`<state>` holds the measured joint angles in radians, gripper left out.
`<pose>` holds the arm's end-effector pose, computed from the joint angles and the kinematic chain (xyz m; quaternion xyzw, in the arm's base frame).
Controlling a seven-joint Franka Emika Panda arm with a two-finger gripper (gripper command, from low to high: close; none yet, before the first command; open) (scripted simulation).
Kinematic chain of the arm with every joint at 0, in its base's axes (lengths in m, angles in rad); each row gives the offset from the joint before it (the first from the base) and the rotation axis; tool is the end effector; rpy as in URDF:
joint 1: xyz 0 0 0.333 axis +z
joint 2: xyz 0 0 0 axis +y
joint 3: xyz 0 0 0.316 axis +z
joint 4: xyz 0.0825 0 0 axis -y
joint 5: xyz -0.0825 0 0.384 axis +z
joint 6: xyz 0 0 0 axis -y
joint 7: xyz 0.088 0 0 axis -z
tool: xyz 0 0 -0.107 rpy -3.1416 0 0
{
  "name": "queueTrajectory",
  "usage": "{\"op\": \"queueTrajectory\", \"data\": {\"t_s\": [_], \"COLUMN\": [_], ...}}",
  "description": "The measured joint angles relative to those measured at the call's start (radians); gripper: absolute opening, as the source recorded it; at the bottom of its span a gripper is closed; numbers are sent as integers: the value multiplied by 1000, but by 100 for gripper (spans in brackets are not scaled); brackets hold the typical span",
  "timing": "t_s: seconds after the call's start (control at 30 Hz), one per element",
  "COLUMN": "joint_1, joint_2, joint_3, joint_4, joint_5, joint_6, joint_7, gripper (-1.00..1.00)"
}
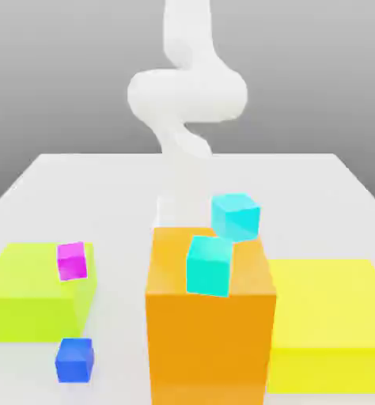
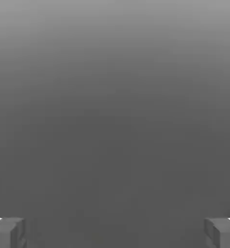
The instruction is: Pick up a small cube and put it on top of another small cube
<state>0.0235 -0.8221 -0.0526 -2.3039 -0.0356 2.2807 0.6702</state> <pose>0.3379 -0.0196 0.7127 -0.8676 0.3103 -0.3675 0.1263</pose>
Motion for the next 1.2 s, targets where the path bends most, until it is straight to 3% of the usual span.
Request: {"op": "queueTrajectory", "data": {"t_s": [0.63,1.2], "joint_1": [195,475], "joint_2": [-73,48], "joint_3": [-438,-911], "joint_4": [-46,-102], "joint_5": [-269,-500], "joint_6": [-75,-8], "joint_7": [-989,-1842], "gripper": [0,0]}}
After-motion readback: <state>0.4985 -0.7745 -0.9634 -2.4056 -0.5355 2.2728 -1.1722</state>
